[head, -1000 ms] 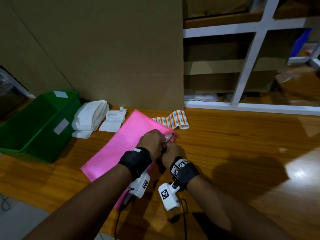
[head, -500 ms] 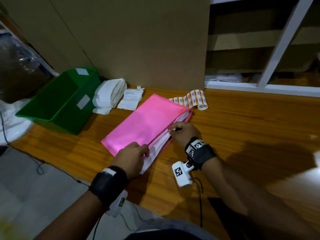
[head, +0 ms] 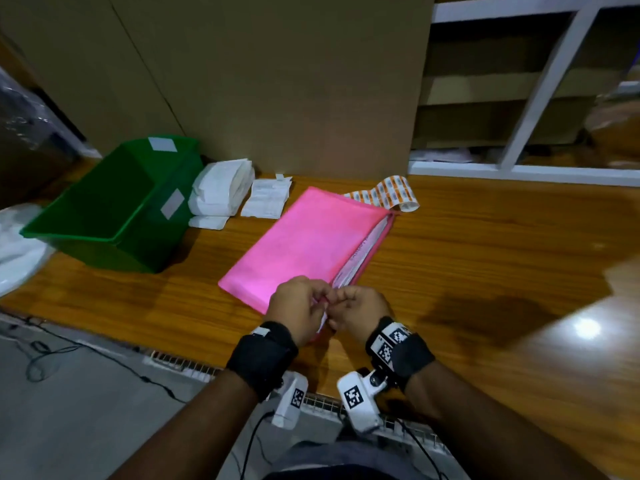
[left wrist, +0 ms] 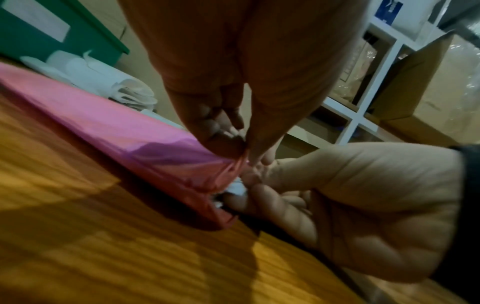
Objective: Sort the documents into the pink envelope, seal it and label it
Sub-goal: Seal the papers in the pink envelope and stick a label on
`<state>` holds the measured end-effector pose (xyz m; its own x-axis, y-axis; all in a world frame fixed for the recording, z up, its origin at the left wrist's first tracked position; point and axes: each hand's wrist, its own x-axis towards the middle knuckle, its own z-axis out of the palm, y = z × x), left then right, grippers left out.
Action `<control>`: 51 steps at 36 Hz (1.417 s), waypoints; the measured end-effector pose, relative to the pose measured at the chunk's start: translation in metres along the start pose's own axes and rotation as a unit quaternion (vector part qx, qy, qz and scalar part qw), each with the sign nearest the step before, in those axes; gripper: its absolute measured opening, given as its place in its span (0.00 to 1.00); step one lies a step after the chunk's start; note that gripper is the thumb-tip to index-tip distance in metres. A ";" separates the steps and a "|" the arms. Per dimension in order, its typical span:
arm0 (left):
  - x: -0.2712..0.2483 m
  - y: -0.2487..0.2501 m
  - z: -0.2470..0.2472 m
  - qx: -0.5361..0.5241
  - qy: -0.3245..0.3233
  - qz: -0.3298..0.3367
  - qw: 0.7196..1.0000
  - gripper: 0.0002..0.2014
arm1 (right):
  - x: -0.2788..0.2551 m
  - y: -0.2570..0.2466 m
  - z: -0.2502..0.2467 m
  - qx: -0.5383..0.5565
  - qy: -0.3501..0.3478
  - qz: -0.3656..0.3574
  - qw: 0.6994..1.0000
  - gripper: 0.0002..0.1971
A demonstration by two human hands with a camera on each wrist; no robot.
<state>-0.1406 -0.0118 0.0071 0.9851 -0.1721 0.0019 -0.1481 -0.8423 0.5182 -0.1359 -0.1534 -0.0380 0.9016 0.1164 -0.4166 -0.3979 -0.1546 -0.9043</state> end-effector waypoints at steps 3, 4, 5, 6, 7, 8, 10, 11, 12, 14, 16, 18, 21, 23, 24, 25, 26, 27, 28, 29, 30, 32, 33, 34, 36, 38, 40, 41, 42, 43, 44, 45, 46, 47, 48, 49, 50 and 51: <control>0.000 -0.003 -0.001 -0.015 0.004 0.006 1.000 0.13 | 0.003 -0.001 0.009 0.017 0.036 -0.002 0.999 0.07; 0.001 -0.005 -0.002 -0.033 0.005 -0.001 0.999 0.13 | 0.001 -0.003 0.012 0.033 0.050 -0.003 0.998 0.05; 0.002 -0.007 -0.004 -0.053 0.007 -0.008 0.999 0.13 | -0.005 -0.010 0.015 0.036 0.062 -0.007 0.997 0.06; 0.002 -0.009 -0.005 -0.066 0.009 -0.010 0.998 0.13 | -0.008 -0.013 0.017 0.036 0.071 -0.010 0.997 0.08; 0.002 -0.009 -0.006 -0.070 0.007 -0.009 0.997 0.12 | -0.011 -0.015 0.019 0.036 0.078 -0.007 0.996 0.09; 0.001 -0.010 -0.007 -0.067 0.004 -0.005 0.998 0.12 | -0.012 -0.015 0.021 0.032 0.087 -0.001 0.996 0.11; 0.000 -0.013 -0.009 -0.067 -0.002 0.000 0.998 0.12 | -0.014 -0.012 0.023 0.017 0.103 0.003 0.995 0.13; 0.000 -0.016 -0.009 -0.080 -0.006 -0.001 0.997 0.12 | -0.015 -0.012 0.024 0.006 0.108 0.003 0.994 0.12; -0.001 -0.020 -0.010 -0.102 -0.014 -0.003 0.995 0.13 | -0.015 -0.011 0.025 0.000 0.107 -0.001 0.994 0.12; -0.006 -0.030 -0.010 -0.134 -0.025 0.000 0.991 0.14 | -0.019 -0.010 0.026 0.006 0.092 -0.003 0.996 0.12; -0.013 -0.043 -0.010 -0.130 -0.026 0.010 0.991 0.14 | -0.023 -0.007 0.027 0.010 0.081 0.003 0.997 0.10; -0.022 -0.054 -0.010 -0.117 -0.027 0.019 0.993 0.16 | -0.029 -0.005 0.028 -0.005 0.079 0.000 0.997 0.08; -0.031 -0.059 -0.009 -0.081 -0.047 0.052 0.994 0.19 | -0.033 0.000 0.026 -0.022 0.106 -0.013 0.994 0.09; -0.033 -0.059 -0.009 -0.059 -0.056 0.064 0.995 0.18 | -0.033 0.002 0.020 -0.038 0.130 -0.029 0.990 0.09; -0.032 -0.059 -0.010 -0.051 -0.055 0.069 0.995 0.18 | -0.032 0.001 0.017 -0.041 0.139 -0.037 0.989 0.09; -0.030 -0.058 -0.011 -0.044 -0.053 0.076 0.995 0.16 | -0.030 0.000 0.012 -0.045 0.148 -0.042 0.987 0.09; -0.026 -0.056 -0.011 -0.035 -0.051 0.082 0.995 0.16 | -0.027 -0.001 0.006 -0.049 0.156 -0.049 0.985 0.09; -0.023 -0.054 -0.011 -0.024 -0.047 0.087 0.995 0.16 | -0.024 -0.003 -0.001 -0.059 0.165 -0.052 0.983 0.10; -0.019 -0.050 -0.011 -0.006 -0.044 0.086 0.995 0.18 | -0.021 -0.004 -0.010 -0.069 0.174 -0.055 0.981 0.10; -0.016 -0.046 -0.010 0.018 -0.044 0.080 0.996 0.22 | -0.018 -0.006 -0.018 -0.078 0.182 -0.057 0.978 0.09; -0.013 -0.041 -0.008 0.045 -0.049 0.070 0.995 0.27 | -0.014 -0.009 -0.026 -0.082 0.188 -0.062 0.977 0.09; -0.008 -0.029 -0.004 0.109 -0.061 0.049 0.991 0.34 | -0.006 -0.015 -0.043 -0.094 0.196 -0.062 0.974 0.08; -0.007 -0.024 -0.002 0.142 -0.066 0.037 0.987 0.34 | -0.002 -0.019 -0.051 -0.100 0.198 -0.058 0.973 0.08; -0.005 -0.020 0.001 0.164 -0.069 0.022 0.984 0.33 | 0.003 -0.021 -0.058 -0.101 0.196 -0.054 0.974 0.08; -0.003 -0.018 0.005 0.176 -0.063 0.003 0.982 0.29 | 0.014 -0.028 -0.071 -0.097 0.195 -0.044 0.975 0.07; -0.002 -0.021 0.007 0.178 -0.062 -0.007 0.982 0.27 | 0.025 -0.033 -0.082 -0.106 0.197 -0.043 0.974 0.05; -0.002 -0.023 0.007 0.179 -0.069 -0.006 0.981 0.26 | 0.037 -0.040 -0.095 -0.128 0.197 -0.046 0.971 0.12; -0.001 -0.023 0.007 0.177 -0.075 -0.005 0.981 0.26 | 0.042 -0.045 -0.100 -0.143 0.195 -0.047 0.969 0.12; 0.000 -0.023 0.005 0.171 -0.079 -0.002 0.982 0.26 | 0.048 -0.049 -0.104 -0.163 0.191 -0.051 0.967 0.09; 0.002 -0.021 0.003 0.165 -0.088 0.004 0.982 0.26 | 0.053 -0.054 -0.107 -0.179 0.184 -0.055 0.965 0.06; 0.005 -0.019 0.001 0.165 -0.096 0.013 0.982 0.25 | 0.061 -0.056 -0.111 -0.192 0.180 -0.067 0.962 0.05; 0.008 -0.016 -0.003 0.169 -0.105 0.019 0.980 0.25 | 0.069 -0.058 -0.116 -0.204 0.177 -0.081 0.960 0.06; 0.012 -0.013 -0.005 0.171 -0.113 0.022 0.978 0.23 | 0.079 -0.059 -0.120 -0.211 0.177 -0.094 0.957 0.06; 0.016 -0.010 -0.008 0.167 -0.118 0.021 0.979 0.21 | 0.086 -0.060 -0.122 -0.214 0.178 -0.101 0.955 0.06; 0.021 -0.007 -0.010 0.158 -0.117 0.021 0.980 0.19 | 0.094 -0.061 -0.125 -0.213 0.179 -0.107 0.955 0.06; 0.027 -0.002 -0.013 0.152 -0.120 0.017 0.981 0.16 | 0.100 -0.062 -0.128 -0.213 0.180 -0.114 0.954 0.07; 0.033 0.002 -0.015 0.142 -0.127 0.015 0.982 0.15 | 0.106 -0.064 -0.130 -0.217 0.178 -0.122 0.952 0.08; 0.040 0.006 -0.017 0.127 -0.141 0.014 0.982 0.16 | 0.110 -0.066 -0.132 -0.224 0.175 -0.129 0.950 0.09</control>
<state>-0.1004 -0.0150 0.0248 0.9225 -0.3007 -0.2422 -0.2263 -0.9293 0.2918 0.0122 -0.2602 -0.0114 0.9917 -0.1143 -0.0596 -0.1151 -0.5767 -0.8088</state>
